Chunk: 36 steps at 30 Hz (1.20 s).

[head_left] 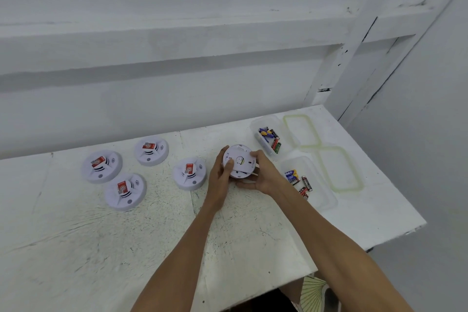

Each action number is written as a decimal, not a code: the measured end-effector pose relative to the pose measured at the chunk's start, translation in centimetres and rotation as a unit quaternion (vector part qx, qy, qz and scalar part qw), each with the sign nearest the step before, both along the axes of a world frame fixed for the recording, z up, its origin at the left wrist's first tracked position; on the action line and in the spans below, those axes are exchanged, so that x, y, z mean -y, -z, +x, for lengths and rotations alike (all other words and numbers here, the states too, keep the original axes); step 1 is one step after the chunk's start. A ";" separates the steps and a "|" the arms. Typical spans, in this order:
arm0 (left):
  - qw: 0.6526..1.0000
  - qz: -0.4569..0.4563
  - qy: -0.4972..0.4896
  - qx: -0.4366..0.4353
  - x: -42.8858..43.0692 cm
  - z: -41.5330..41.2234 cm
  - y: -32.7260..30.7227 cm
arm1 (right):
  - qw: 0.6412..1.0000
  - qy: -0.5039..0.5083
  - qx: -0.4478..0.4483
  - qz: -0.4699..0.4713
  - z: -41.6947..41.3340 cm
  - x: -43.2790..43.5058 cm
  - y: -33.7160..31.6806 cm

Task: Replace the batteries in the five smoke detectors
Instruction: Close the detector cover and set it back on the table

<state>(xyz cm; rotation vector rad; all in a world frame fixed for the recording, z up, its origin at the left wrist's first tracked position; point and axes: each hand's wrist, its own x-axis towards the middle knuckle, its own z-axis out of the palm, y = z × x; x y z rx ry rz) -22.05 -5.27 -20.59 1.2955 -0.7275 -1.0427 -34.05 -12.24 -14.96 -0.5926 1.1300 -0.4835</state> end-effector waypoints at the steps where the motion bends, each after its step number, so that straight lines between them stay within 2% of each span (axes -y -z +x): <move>1: 1.000 0.001 0.001 0.007 -0.1 -0.1 -0.1 | 1.000 0.010 0.018 0.022 0.2 0.0 -0.3; 5: 1.000 0.004 0.012 0.022 -0.2 -0.2 -0.2 | 0.991 0.044 0.076 0.104 1.4 0.3 -1.5; 8: 1.000 0.006 0.009 0.011 -0.2 -0.1 0.0 | 0.988 0.064 0.056 0.128 2.5 0.9 -1.0; 10: 1.000 0.006 0.012 0.002 -0.2 0.2 0.4 | 0.990 0.064 0.031 0.120 3.1 1.4 -0.8; 14: 1.000 0.005 0.021 0.023 -0.3 0.2 0.3 | 0.991 0.052 -0.092 0.083 3.9 2.4 -1.2; 16: 0.999 0.000 0.022 0.037 -0.3 0.1 0.3 | 0.989 0.063 -0.123 0.054 4.4 2.8 -1.0; 26: 1.000 0.014 -0.001 0.009 -0.2 0.0 -0.8 | 0.981 0.162 -0.094 0.052 5.7 2.3 -0.7; 31: 1.000 0.010 0.027 -0.013 -0.4 0.2 -0.5 | 0.986 0.103 -0.130 0.026 5.0 2.4 -0.4; 33: 0.999 0.024 0.035 -0.032 -0.5 0.1 -0.6 | 0.979 0.030 -0.197 -0.049 4.3 2.8 0.2; 34: 0.998 0.031 0.037 -0.040 -0.4 0.1 -0.8 | 0.956 -0.017 -0.263 -0.129 3.9 2.9 0.6; 36: 0.997 0.038 0.037 -0.048 -0.4 0.1 -0.9 | 0.874 -0.089 -0.355 -0.320 3.1 1.9 1.1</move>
